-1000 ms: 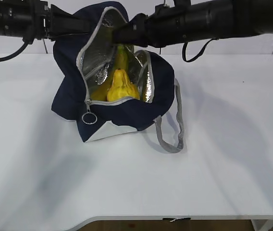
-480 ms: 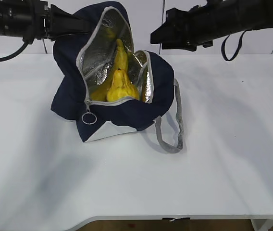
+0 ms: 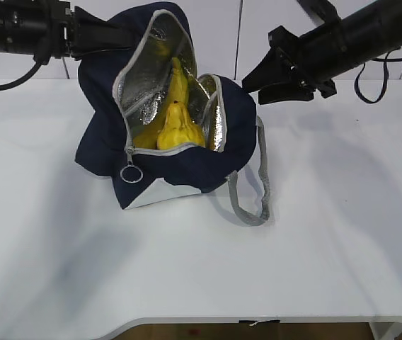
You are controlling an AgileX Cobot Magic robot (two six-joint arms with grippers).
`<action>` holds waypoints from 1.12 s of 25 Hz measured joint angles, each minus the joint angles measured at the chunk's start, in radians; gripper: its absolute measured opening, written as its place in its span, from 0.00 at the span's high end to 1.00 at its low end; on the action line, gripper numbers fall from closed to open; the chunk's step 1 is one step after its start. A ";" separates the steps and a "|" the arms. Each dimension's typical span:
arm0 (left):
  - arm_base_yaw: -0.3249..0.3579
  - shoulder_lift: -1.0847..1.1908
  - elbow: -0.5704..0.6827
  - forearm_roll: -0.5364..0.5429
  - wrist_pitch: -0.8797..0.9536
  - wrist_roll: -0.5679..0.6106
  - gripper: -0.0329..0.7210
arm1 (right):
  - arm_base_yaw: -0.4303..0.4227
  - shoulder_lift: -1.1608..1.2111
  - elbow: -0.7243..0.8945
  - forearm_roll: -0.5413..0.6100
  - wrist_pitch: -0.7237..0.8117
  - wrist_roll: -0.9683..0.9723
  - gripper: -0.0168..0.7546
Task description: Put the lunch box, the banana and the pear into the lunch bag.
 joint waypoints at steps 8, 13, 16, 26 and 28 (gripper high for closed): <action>0.000 0.000 0.000 0.000 0.000 0.000 0.96 | -0.010 -0.006 0.000 -0.075 0.165 0.076 0.50; 0.000 0.000 0.000 0.000 0.000 0.000 0.96 | -0.011 -0.008 0.000 -0.129 0.182 0.110 0.50; 0.000 0.000 0.000 0.000 0.000 0.000 0.96 | -0.011 -0.007 0.000 -0.131 0.185 0.124 0.50; 0.000 0.000 0.000 0.000 0.000 0.000 0.96 | -0.012 -0.007 0.002 -0.134 0.185 0.138 0.50; 0.000 0.000 0.000 0.000 0.000 0.000 0.96 | -0.012 -0.010 0.021 -0.134 0.185 0.140 0.50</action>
